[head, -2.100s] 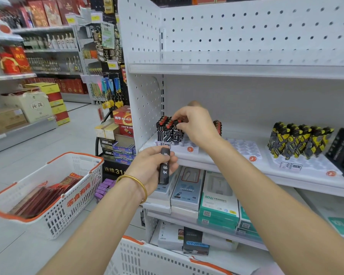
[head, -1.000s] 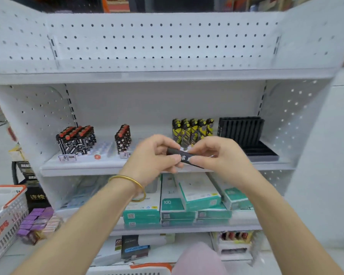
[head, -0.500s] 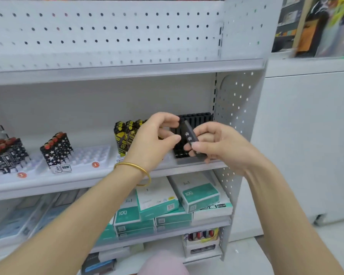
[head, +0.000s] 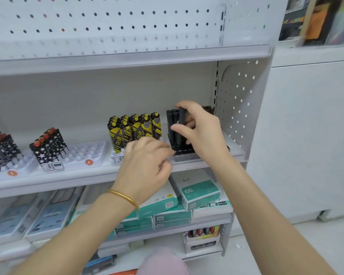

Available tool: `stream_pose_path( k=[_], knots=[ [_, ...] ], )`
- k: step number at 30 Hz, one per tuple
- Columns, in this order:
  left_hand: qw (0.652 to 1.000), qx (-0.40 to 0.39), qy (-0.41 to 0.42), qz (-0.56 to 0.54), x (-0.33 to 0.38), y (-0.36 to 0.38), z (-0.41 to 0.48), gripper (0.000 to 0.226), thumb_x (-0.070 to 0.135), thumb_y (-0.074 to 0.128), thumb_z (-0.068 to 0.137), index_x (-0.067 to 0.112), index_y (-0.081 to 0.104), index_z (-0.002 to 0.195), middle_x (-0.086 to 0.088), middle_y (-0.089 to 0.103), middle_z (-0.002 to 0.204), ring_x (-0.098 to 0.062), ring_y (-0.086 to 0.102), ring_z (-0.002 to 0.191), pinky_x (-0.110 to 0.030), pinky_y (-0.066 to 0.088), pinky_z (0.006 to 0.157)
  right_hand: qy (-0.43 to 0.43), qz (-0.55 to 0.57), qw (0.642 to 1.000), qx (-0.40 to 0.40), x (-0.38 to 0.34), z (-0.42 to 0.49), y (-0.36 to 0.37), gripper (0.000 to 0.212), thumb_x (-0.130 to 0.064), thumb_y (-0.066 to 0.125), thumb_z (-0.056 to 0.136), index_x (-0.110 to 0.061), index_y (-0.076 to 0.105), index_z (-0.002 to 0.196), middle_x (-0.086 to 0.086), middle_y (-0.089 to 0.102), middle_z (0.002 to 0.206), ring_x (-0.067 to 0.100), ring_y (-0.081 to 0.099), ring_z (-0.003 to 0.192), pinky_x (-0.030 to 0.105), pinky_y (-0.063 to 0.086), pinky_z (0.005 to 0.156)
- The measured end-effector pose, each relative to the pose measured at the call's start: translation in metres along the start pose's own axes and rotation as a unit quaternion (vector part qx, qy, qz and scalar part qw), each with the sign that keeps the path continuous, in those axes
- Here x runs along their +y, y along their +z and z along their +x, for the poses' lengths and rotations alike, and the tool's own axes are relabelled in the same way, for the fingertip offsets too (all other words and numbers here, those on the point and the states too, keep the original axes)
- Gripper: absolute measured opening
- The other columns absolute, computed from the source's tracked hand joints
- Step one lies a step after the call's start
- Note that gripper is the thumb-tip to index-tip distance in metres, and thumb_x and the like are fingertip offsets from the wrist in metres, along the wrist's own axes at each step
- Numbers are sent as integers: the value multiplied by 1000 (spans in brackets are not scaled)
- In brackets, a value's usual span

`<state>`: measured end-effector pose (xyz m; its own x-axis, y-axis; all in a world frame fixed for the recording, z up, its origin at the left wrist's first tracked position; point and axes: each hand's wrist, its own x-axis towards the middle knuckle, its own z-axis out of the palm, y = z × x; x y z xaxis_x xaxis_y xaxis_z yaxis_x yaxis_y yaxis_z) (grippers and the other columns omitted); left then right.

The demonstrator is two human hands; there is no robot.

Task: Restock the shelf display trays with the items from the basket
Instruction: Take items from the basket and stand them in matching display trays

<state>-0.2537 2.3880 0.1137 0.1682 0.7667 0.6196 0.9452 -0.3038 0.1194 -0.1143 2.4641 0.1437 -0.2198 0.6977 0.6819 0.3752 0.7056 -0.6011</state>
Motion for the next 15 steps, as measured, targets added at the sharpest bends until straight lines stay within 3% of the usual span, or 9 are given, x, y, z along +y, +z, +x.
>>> stream_pose_path(
  k=[8, 15],
  knots=[
    [1000, -2, 15, 3, -5, 2, -3, 40, 25, 36, 79, 23, 73, 94, 9, 67, 100, -16, 51, 101, -32, 29, 82, -83, -74, 994, -17, 4, 6, 14, 30, -13, 62, 87, -10, 61, 117, 6, 56, 92, 23, 58, 77, 43, 54, 69],
    [1000, -7, 19, 4, -8, 4, -4, 40, 24, 36, 79, 22, 72, 95, 7, 67, 100, -19, 53, 100, -31, 28, 83, -74, -167, 982, -38, -1, 3, 15, 34, -13, 48, 95, -14, 55, 128, 12, 50, 102, 30, 56, 88, 43, 50, 75]
  ],
)
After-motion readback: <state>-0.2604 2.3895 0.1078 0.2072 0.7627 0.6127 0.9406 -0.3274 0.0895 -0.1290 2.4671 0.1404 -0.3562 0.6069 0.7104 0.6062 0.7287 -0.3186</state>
